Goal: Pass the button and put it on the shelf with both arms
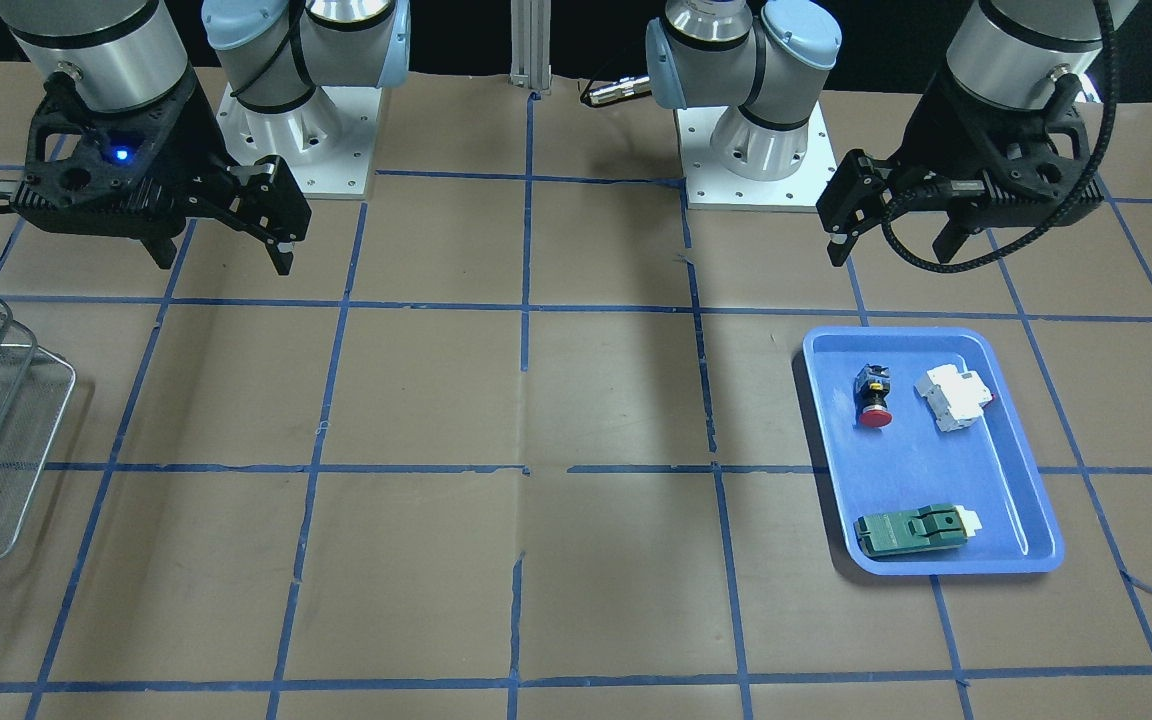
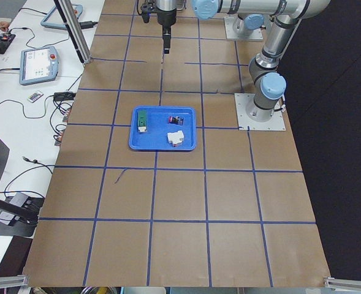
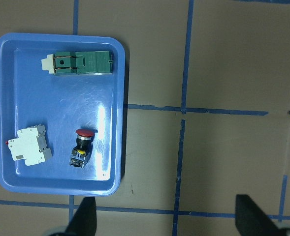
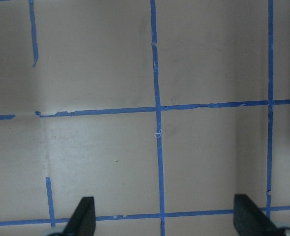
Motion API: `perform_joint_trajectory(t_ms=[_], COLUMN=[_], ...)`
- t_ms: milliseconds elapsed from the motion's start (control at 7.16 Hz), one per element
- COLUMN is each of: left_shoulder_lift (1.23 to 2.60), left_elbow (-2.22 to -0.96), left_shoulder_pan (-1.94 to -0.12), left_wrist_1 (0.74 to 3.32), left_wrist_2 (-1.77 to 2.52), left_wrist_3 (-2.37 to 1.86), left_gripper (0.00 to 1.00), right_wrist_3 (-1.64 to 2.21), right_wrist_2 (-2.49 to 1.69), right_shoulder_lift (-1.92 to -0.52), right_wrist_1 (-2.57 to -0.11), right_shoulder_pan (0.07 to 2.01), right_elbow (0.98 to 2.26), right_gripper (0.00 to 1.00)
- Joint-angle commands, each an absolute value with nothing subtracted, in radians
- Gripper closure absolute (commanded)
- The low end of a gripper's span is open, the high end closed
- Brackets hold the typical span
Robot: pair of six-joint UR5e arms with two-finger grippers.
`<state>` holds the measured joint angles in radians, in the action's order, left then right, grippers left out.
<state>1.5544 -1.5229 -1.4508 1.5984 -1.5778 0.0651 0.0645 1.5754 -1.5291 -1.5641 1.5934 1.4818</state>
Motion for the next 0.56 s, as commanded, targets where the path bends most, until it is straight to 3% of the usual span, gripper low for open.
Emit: perform_joint_trajectory(t_ms=[0, 419], left_shoulder_lift=[1.546, 1.548], left_elbow=[-1.534, -1.534], left_shoulder_pan=[-1.448, -1.436], left_wrist_1=[1.609, 1.623], left_wrist_2=[-1.577, -1.571], left_wrist_3=[0.061, 0.075], left_gripper=[0.0, 0.0], right_wrist_3=[0.064, 0.064], right_wrist_2=[1.575, 1.575], right_shoulder_lift=[-1.528, -1.528], right_wrist_1=[-1.568, -1.572], right_shoulder_pan=[1.594, 1.591], right_elbow=[1.482, 1.482], right_gripper=[0.0, 0.0])
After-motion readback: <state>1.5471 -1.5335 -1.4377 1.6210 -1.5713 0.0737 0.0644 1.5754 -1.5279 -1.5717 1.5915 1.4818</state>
